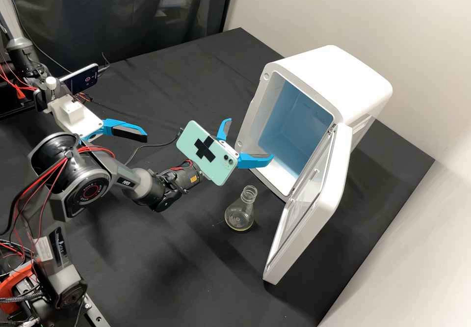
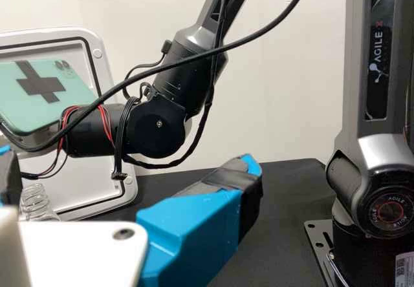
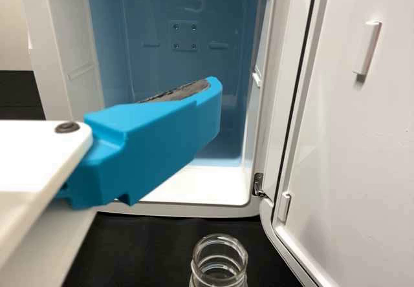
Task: Place the flask in the incubator
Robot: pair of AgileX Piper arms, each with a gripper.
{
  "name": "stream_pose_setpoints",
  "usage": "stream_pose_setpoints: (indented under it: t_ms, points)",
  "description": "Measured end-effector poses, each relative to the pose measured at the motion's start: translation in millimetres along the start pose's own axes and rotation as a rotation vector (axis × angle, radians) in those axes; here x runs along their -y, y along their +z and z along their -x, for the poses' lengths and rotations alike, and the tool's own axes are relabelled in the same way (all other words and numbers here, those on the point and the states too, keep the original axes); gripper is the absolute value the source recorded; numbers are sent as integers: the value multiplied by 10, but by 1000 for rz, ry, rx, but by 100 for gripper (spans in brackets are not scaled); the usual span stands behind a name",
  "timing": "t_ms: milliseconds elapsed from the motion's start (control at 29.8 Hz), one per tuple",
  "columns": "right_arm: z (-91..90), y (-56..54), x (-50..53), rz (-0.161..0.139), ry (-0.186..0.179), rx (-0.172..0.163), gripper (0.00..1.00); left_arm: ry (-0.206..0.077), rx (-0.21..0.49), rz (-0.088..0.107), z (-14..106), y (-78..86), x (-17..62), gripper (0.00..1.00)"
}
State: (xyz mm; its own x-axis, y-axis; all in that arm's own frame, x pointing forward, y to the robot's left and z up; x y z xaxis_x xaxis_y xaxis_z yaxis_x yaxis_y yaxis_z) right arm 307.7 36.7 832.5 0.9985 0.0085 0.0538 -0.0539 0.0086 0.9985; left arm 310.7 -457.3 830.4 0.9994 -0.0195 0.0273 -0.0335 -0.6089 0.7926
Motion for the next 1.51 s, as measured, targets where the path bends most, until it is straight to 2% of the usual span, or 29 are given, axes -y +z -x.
stream_pose_setpoints:
  t_ms: [403, 571, 739, 941, 1008, 1176, 1310, 1512]
  points:
    - [0, 0, 0, 0, 0, 0, 100, 0, 1, -1, 0, 1, 0, 100]
    - [0, 0, 0, 0, 0, 0, 100, -19, -1, -2, 19, -10, 50, 100]
    - [0, -1, 1, 1, -1, -1, 100, -60, -27, -18, 114, -131, 146, 100]
    - [0, -1, 1, 1, -1, -1, 100, -108, -76, -23, 198, -303, 295, 100]
    - [0, -1, 1, 1, -1, -1, 100, -131, -107, -20, 232, -389, 353, 100]
    - [0, -1, 1, 1, -1, -1, 100, -151, -160, -14, 255, -543, 425, 100]
    - [0, -1, 1, 1, -1, -1, 100, -181, -195, -8, 260, -646, 511, 100]
    - [0, -1, 1, 1, -1, -1, 100, -214, -243, 1, 209, -808, 626, 100]
